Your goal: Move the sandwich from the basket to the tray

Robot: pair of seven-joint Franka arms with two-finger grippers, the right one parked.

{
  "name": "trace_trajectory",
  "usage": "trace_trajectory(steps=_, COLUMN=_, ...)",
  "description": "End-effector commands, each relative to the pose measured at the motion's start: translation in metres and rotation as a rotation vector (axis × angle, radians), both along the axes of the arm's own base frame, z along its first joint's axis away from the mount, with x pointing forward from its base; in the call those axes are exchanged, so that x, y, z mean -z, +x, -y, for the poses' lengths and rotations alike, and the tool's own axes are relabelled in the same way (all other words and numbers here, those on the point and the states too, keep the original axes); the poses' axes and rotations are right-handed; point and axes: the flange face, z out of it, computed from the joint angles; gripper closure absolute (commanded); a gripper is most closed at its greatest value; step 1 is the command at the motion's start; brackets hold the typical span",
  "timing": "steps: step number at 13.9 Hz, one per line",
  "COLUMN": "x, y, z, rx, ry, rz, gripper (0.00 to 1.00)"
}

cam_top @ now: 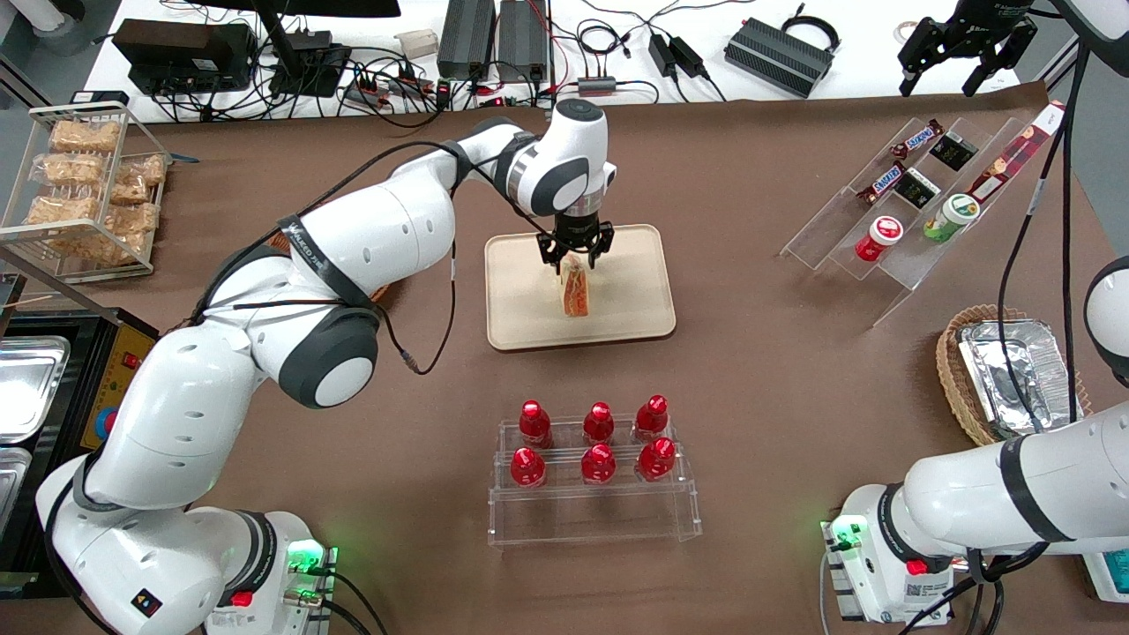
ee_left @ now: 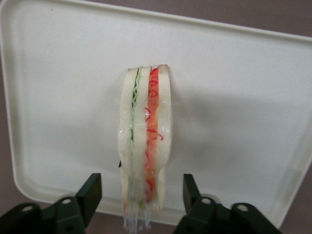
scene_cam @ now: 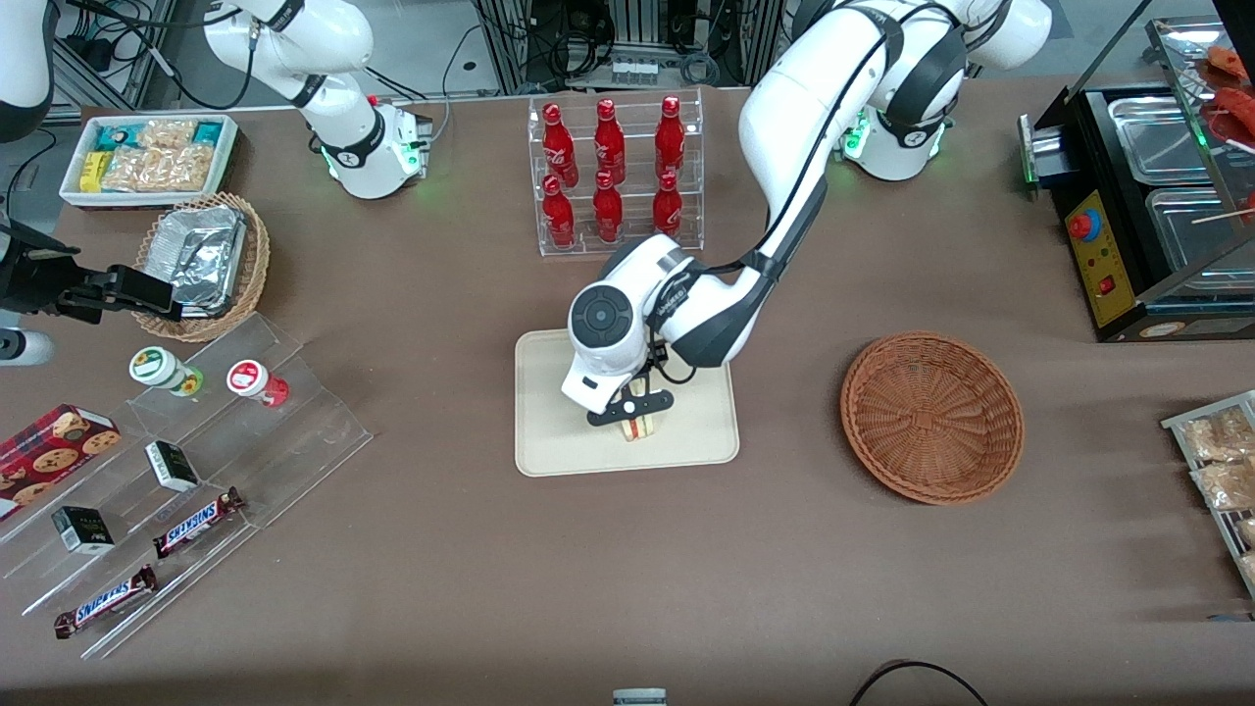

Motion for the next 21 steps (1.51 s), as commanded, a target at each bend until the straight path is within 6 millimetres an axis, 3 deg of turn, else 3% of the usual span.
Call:
trace_trajectory(steps=1, x=-0.061, y=-0.002, z=-0.009, rx=0.001, ry=0.003, rz=0.009, gripper=0.00)
trace_trajectory(steps=3, x=-0.096, y=-0.002, z=-0.020, rx=0.100, ry=-0.007, rz=0.008, gripper=0.00)
trace_trajectory(steps=4, x=-0.104, y=0.001, z=-0.028, rx=0.133, ry=-0.005, rz=-0.001, gripper=0.00)
trace_trajectory(steps=8, x=-0.137, y=0.035, z=-0.096, rx=0.326, ry=-0.020, rz=-0.042, gripper=0.00)
trace_trajectory(steps=13, x=-0.168, y=0.079, z=-0.232, rx=0.401, ry=-0.035, rz=-0.062, gripper=0.00)
trace_trajectory(steps=16, x=-0.186, y=0.090, z=-0.309, rx=0.444, ry=-0.064, rz=-0.064, gripper=0.00)
trace_trajectory(steps=18, x=-0.192, y=0.090, z=-0.349, rx=0.444, ry=-0.073, rz=-0.069, gripper=0.00)
trace_trajectory(steps=21, x=-0.217, y=0.086, z=-0.399, rx=0.447, ry=-0.090, rz=-0.055, gripper=0.00)
